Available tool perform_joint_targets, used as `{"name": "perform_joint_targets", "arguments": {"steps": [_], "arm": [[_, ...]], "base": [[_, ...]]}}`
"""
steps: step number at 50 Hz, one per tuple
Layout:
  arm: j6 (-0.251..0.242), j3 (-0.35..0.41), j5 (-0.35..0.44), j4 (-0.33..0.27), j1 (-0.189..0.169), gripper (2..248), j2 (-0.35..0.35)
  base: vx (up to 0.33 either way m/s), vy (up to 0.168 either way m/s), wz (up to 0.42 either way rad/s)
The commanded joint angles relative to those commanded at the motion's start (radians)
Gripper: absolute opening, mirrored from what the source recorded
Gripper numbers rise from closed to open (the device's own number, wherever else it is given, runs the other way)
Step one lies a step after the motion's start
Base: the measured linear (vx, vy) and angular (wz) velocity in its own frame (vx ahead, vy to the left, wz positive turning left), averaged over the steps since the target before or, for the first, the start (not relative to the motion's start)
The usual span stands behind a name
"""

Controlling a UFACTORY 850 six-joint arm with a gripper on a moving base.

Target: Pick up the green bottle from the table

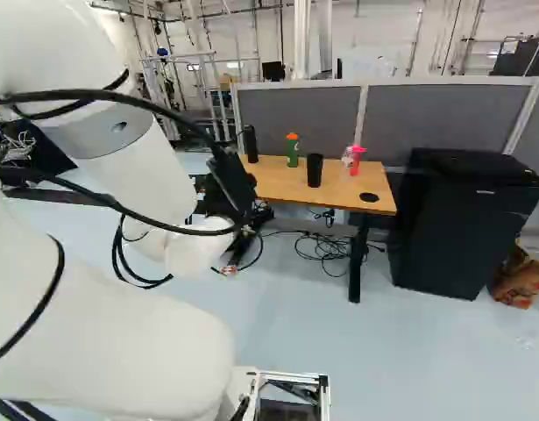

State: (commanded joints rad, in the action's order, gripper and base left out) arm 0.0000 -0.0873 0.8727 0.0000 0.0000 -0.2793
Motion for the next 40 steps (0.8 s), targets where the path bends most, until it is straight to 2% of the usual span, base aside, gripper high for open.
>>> {"name": "perform_joint_targets", "arguments": {"steps": [40], "arm": [[0.0,0.0,0.0,0.0,0.0,247,0.0]], "base": [[0.0,0.0,0.0]]}}
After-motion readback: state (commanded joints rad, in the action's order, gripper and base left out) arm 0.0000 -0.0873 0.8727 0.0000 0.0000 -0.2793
